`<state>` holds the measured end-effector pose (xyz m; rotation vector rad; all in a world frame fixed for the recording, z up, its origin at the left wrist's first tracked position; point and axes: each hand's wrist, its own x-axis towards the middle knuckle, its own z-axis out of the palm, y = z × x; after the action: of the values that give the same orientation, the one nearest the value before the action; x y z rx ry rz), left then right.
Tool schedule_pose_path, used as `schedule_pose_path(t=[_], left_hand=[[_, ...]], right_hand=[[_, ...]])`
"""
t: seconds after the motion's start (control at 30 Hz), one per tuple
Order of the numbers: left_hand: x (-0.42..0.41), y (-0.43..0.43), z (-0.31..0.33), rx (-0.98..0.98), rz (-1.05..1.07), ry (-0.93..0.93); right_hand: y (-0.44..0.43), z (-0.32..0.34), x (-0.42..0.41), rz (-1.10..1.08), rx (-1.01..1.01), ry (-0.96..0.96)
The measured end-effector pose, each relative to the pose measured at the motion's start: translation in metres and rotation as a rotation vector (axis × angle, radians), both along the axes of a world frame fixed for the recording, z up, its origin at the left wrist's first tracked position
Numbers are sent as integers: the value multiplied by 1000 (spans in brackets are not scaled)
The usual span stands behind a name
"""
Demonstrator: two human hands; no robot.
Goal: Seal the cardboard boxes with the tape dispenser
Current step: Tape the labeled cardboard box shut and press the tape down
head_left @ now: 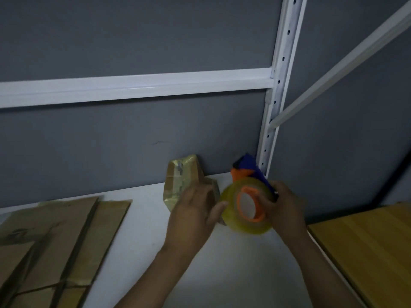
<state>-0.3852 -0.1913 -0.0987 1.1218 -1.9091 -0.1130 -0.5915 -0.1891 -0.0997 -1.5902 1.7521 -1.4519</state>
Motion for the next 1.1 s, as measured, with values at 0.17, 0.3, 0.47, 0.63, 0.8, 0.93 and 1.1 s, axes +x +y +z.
schedule_pose_path(t=[0.17, 0.3, 0.47, 0.63, 0.8, 0.93, 1.1], left_hand=[[-13, 11, 30, 586, -209, 551], [4, 11, 30, 625, -354, 669], [2, 16, 60, 528, -94, 614], [5, 3, 99, 729, -103, 742], [16, -5, 91, 817, -64, 829], [21, -5, 77, 785, 37, 794], [34, -4, 57, 735, 120, 732]], right_hand=[[-6, 39, 8, 203, -67, -165], [-11, 52, 5, 505, 7, -220], [-11, 53, 10, 549, -89, -168], [-8, 60, 17, 545, -88, 69], [-9, 63, 17, 517, -130, 223], [-10, 53, 12, 503, -110, 339], [-13, 55, 11, 543, -56, 505]])
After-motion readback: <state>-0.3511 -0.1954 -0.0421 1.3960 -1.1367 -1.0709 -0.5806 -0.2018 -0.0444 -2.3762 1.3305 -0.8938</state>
